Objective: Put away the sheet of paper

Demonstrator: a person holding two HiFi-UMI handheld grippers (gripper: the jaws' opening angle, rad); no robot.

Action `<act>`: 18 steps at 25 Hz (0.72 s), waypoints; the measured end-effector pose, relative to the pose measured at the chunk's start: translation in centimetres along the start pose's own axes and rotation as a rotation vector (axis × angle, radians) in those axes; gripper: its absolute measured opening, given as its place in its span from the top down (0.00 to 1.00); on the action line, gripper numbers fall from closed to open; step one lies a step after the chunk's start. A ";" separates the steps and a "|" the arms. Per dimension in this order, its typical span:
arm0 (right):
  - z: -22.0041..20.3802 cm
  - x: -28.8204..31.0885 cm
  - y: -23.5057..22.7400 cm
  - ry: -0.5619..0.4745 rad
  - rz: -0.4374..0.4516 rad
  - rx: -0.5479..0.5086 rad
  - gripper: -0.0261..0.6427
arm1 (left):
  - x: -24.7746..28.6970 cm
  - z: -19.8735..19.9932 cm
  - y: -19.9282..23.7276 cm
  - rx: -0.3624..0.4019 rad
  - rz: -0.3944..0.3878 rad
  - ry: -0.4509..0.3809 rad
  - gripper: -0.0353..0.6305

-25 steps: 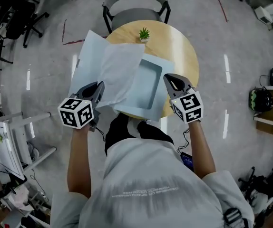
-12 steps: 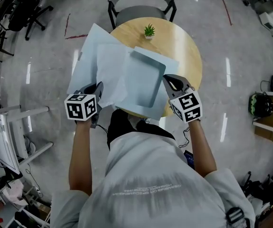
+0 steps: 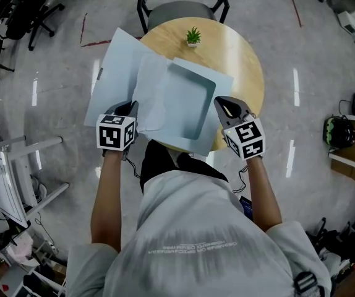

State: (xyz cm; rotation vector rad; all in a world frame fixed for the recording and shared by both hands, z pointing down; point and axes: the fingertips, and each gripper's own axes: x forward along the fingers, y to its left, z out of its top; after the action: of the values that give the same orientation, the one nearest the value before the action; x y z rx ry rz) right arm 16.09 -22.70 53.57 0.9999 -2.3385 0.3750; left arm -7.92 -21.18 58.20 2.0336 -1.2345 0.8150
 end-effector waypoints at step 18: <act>-1.9 0.3 -0.5 0.020 0.028 0.050 0.92 | 5.8 -1.0 0.2 0.199 0.012 0.216 0.92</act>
State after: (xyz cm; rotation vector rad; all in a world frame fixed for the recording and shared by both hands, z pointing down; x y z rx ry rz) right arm 17.00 -22.34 55.26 0.9835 -2.3380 0.4549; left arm -6.09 -23.54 63.33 2.0287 -1.0820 1.1708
